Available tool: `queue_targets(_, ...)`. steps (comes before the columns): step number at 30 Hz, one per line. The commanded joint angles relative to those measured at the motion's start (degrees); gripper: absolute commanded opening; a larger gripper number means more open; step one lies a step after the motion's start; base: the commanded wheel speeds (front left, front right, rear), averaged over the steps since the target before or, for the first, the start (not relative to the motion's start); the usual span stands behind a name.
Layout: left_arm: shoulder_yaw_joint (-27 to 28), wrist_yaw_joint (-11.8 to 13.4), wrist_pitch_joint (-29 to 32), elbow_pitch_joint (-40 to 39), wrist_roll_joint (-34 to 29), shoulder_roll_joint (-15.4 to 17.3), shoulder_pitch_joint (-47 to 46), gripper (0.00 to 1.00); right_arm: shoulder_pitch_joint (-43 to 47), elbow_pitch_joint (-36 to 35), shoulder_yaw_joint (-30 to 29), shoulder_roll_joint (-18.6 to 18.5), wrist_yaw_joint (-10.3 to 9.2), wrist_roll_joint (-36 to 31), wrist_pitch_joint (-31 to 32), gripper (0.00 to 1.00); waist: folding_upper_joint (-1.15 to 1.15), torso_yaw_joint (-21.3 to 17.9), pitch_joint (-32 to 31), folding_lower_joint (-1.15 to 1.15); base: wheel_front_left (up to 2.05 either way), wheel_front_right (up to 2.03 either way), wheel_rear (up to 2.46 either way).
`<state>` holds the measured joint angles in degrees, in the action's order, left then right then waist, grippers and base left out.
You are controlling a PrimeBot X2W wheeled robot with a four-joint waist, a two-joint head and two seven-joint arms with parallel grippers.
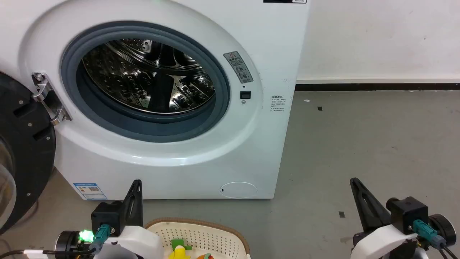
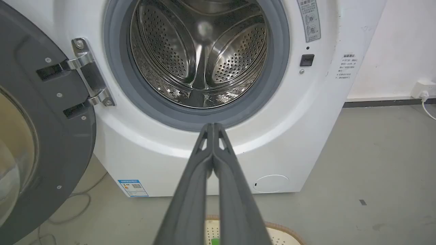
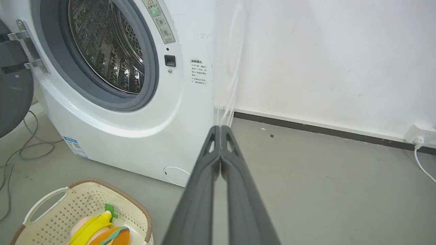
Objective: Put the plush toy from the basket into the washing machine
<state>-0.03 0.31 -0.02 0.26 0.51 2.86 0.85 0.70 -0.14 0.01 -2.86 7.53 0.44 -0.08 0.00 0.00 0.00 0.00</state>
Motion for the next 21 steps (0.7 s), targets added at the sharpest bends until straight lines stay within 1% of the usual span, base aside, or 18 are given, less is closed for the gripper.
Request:
queue_targets(1,0.0,-0.3,0.0,-0.3,-0.5,0.0,-0.9,0.00,-0.7,0.1,0.0,0.0,-0.04,-0.4,0.1,0.00,0.00,0.0,0.0,0.00,0.00,0.00,0.00)
queue_targets(17,0.0,-0.3,0.0,-0.3,-0.5,0.0,-0.9,0.00,-0.7,0.1,0.0,0.0,-0.04,-0.4,0.1,0.00,0.00,0.0,0.0,0.00,0.00,0.00,0.00)
queue_targets(18,0.0,0.0,0.0,0.0,0.0,0.0,0.0,0.00,0.0,0.0,0.0,0.0,0.00,0.1,0.0,0.00,0.00,0.0,0.0,0.00,0.00,0.00,0.00)
queue_targets(19,0.0,0.0,0.0,0.0,0.1,0.0,0.0,1.00,0.0,0.0,0.0,0.0,0.00,0.1,0.0,1.00,0.00,0.0,0.0,0.00,0.00,0.00,0.00)
queue_targets(21,-0.1,0.1,-0.1,0.1,0.1,0.0,0.1,1.00,0.0,0.0,0.0,0.0,0.01,0.2,-0.1,1.00,0.00,0.0,0.0,0.00,0.00,0.00,0.00)
